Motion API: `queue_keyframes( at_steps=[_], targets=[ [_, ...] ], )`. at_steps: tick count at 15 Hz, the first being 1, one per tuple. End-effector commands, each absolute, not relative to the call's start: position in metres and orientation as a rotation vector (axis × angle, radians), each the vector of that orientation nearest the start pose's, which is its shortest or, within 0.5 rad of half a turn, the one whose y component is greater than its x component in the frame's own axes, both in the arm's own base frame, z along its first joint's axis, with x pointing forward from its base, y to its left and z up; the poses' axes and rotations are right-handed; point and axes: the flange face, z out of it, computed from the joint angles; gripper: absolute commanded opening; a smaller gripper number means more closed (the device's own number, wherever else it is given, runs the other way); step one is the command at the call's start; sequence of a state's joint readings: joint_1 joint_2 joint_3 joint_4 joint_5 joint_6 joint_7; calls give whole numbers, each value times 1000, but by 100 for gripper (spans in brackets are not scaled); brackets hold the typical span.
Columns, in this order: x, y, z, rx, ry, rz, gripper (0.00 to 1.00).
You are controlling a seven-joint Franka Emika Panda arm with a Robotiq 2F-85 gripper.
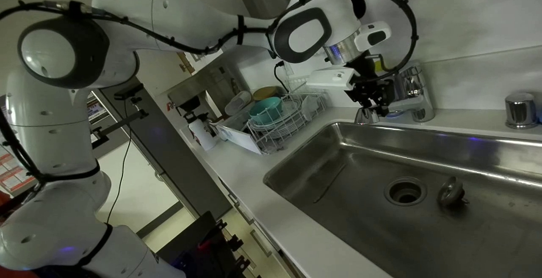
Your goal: Rotate the spout from left to right
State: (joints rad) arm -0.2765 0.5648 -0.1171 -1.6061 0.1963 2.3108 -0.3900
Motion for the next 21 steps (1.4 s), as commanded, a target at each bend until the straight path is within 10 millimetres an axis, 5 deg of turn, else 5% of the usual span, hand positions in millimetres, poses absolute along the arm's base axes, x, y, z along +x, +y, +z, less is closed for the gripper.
queue_keyframes(
  at_steps=[1, 2, 8, 13, 18, 19, 21],
  targets=[
    [657, -257, 316, -3096, 160, -262, 43],
    [657, -257, 316, -3096, 160, -262, 18],
    [660, -340, 313, -3093, 96, -233, 18],
    [670, -376, 312, -3096, -51, -215, 18],
    [681, -395, 314, -3074, -155, -216, 18],
    [684, -341, 315, -2991, -347, -175, 43],
    [687, -345, 315, -2981, -364, -165, 43]
  ],
)
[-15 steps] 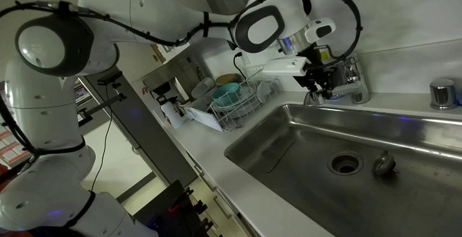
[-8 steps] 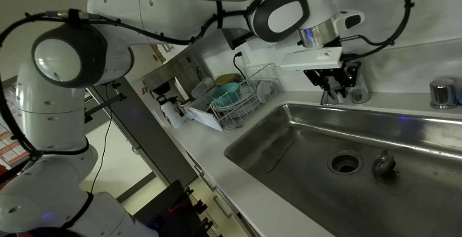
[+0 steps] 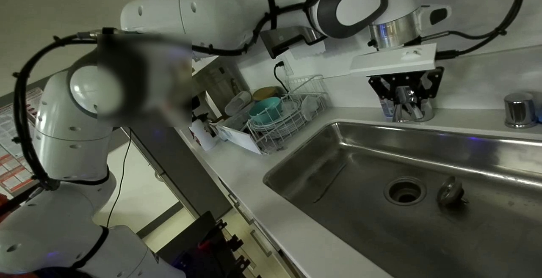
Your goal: Rotate the spout from left to right
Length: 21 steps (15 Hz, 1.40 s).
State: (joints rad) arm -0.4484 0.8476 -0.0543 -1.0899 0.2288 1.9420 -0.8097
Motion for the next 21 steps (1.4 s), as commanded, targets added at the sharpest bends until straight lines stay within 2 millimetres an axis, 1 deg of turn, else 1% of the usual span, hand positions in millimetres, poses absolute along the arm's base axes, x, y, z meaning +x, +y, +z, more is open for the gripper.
queue_keyframes(
  at_steps=[1, 3, 4, 7, 10, 12, 14, 16, 21],
  targets=[
    [688, -346, 315, -2980, -369, -163, 43],
    [688, -347, 315, -2979, -374, -164, 43],
    [688, -347, 315, -2979, -374, -163, 18],
    [687, -362, 316, -2990, -469, -160, 18],
    [687, -371, 318, -3013, -574, -190, 18],
    [688, -372, 321, -3023, -560, -223, 18],
    [687, -366, 324, -3017, -481, -243, 18],
    [687, -363, 324, -3026, -472, -267, 18],
    [689, -364, 326, -3046, -437, -304, 18]
  ],
)
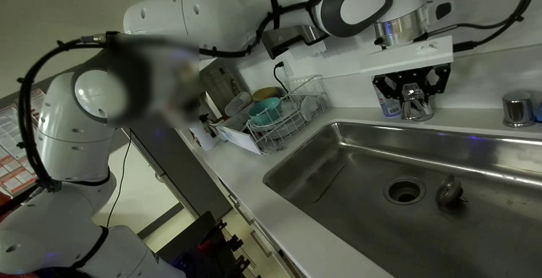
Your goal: Rotate the spout from left to right
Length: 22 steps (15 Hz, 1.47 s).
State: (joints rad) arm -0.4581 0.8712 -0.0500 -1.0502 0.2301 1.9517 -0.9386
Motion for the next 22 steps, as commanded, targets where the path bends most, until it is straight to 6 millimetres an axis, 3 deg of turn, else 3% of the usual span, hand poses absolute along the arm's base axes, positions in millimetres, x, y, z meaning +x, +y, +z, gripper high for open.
queue_keyframes(
  at_steps=[1, 3, 6, 7, 15, 22],
  targets=[
    [688, -363, 327, -3045, -437, -302, 68],
    [687, -364, 332, -3071, -382, -344, 74],
    [681, -368, 341, -3125, -304, -441, 98],
    [677, -367, 345, -3135, -284, -453, 100],
    [627, -355, 393, -3135, -75, -445, 100],
    [583, -323, 428, -3134, 184, -393, 100]
  ],
)
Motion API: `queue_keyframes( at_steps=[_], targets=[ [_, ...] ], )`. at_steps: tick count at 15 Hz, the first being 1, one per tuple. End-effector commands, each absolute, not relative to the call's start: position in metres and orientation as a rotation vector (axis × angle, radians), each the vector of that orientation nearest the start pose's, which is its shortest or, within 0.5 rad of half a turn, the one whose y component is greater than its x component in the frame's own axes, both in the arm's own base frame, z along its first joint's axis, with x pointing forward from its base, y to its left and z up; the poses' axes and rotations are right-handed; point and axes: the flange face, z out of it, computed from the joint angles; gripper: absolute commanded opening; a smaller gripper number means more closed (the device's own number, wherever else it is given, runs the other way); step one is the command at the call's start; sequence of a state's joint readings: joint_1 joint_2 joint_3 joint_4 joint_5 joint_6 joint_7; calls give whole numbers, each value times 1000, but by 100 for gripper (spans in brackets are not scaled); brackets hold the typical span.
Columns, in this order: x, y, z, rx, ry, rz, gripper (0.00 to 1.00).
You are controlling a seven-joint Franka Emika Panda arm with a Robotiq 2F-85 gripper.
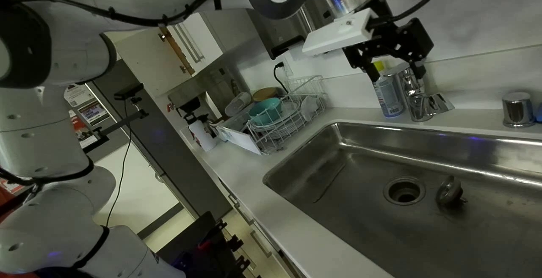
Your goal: Rotate the spout from left to right
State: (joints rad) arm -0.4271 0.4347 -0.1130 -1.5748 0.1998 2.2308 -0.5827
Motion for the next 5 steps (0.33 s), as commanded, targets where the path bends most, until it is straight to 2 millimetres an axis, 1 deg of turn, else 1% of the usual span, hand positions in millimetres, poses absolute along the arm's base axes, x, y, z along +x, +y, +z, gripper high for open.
queue_keyframes(
  at_steps=[1, 5],
  targets=[
    [577, -317, 432, -3129, 222, -387, 100],
    [561, -297, 439, -3117, 280, -372, 100]
  ],
)
